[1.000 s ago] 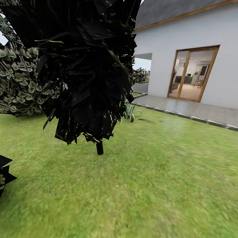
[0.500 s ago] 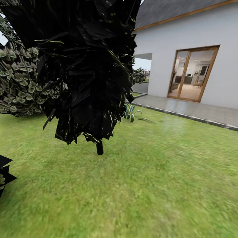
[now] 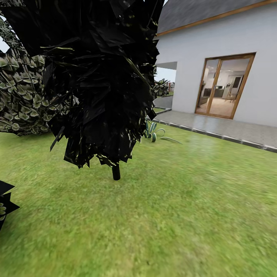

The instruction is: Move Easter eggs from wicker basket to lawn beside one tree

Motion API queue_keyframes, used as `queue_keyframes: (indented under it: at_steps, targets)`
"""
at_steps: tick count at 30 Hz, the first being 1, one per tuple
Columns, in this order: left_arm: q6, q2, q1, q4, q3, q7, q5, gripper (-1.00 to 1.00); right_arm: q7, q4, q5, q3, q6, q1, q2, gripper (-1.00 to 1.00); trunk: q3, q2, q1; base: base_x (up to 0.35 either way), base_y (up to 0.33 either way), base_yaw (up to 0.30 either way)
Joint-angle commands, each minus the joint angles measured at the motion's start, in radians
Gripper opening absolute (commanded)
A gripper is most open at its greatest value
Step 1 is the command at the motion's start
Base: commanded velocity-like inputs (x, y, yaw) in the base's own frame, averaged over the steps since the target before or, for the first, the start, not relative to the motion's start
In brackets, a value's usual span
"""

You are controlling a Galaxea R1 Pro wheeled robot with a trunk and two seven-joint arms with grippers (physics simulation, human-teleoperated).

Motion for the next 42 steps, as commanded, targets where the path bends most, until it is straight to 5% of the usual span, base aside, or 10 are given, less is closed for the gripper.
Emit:
queue_keyframes:
  at_steps: [1, 42]
  targets:
    - [0.000, 0.000, 0.001, -0.002, 0.000, 0.000, 0.001, 1.00, 0.000, 0.002, 0.001, 0.004, 0.000, -0.001, 0.000, 1.00, -0.001, 0.000, 0.000, 0.000, 0.000, 0.000]
    - [0.000, 0.000, 0.001, -0.002, 0.000, 0.000, 0.001, 1.00, -0.001, 0.002, 0.001, 0.004, 0.000, -0.001, 0.000, 1.00, -0.001, 0.000, 0.000, 0.000, 0.000, 0.000]
